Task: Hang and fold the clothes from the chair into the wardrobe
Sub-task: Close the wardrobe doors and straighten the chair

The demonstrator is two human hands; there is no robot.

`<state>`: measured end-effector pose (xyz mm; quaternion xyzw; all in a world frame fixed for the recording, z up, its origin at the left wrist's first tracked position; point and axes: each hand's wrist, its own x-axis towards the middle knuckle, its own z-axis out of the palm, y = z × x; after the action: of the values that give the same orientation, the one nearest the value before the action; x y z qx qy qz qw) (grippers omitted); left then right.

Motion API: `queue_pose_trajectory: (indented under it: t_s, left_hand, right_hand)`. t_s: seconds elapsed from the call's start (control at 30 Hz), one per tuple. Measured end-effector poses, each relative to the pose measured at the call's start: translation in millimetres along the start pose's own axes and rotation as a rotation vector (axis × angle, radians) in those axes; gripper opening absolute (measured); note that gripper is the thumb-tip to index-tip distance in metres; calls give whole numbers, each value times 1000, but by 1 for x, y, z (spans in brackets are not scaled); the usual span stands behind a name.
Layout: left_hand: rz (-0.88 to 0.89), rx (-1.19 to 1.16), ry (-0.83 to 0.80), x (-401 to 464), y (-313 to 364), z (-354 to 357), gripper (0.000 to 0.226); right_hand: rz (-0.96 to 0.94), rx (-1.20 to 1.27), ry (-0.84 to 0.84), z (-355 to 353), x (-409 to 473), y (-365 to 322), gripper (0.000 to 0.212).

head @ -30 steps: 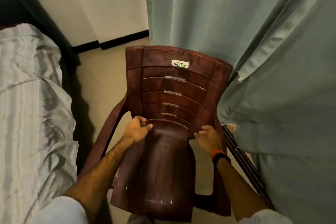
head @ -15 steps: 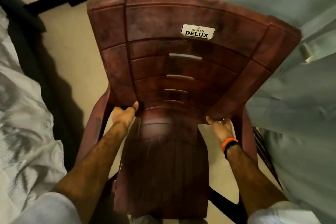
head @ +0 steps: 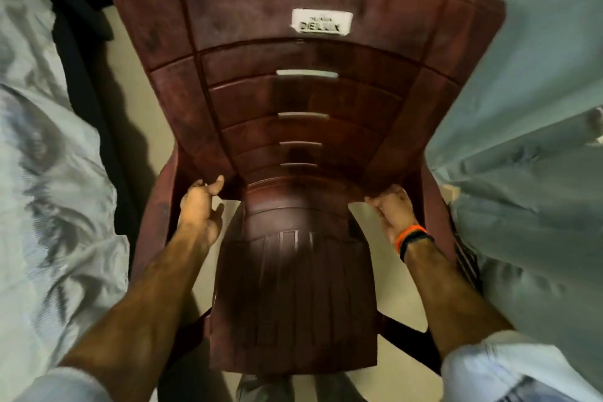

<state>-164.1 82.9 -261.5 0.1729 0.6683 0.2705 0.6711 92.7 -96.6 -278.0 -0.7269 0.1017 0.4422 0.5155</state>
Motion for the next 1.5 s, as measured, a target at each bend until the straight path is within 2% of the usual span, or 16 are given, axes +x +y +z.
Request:
queue_pose_trajectory:
  t_s: [0.1, 0.23, 0.27, 0.37, 0.4, 0.6, 0.7, 0.73, 0.8, 0.87, 1.03, 1.17, 1.27, 1.33, 1.43, 1.5]
  left_hand:
    - [17, -86, 12, 17, 21, -29, 23]
    - [55, -121, 18, 40, 48, -59, 18]
    - [69, -120, 14, 46, 53, -64, 22]
    - [111, -115, -43, 57, 71, -75, 60]
    - [129, -98, -62, 59, 77, -77, 65]
    - [128, 99, -21, 67, 90, -87, 80]
    - [118, 84, 55, 64, 90, -89, 75]
    - [109, 83, 64, 63, 90, -88, 76]
    - [99, 106, 83, 64, 91, -88, 76]
    - [95, 126, 102, 67, 94, -85, 73]
    - [117, 157, 110, 86, 91, -70, 67]
    - [145, 107, 214, 101, 87, -63, 67]
    - [116, 64, 213, 112, 85, -61, 66]
    - [114, 32, 218, 120, 83, -58, 66]
    - [118, 10, 274, 124, 88, -47, 63]
    - [119, 4, 309, 125, 94, -40, 66]
  right_hand:
    - [-74, -98, -133, 47, 2, -21, 79]
    - [-120, -170, -285, 107, 12, -46, 87]
    - [-137, -185, -319, 118, 12, -52, 88]
    - [-181, -197, -392, 154, 15, -63, 88]
    - [-192, -210, -402, 166, 17, -66, 88]
    - [-184, -395, -381, 195, 16, -69, 87]
    - [-153, -465, -326, 194, 17, -70, 81]
    - [-133, -480, -300, 192, 18, -73, 73]
    - [-112, -527, -264, 186, 21, -76, 44]
    - [-135, -558, -225, 181, 27, -81, 36]
    - [-174, -563, -219, 189, 55, -84, 77]
    - [-134, -458, -232, 207, 79, -86, 89]
    - [-83, -371, -249, 215, 90, -84, 124]
    - [-100, -326, -226, 219, 97, -81, 121]
    - [-120, -342, -192, 222, 103, -80, 100]
    - [-115, -381, -199, 225, 106, -86, 100]
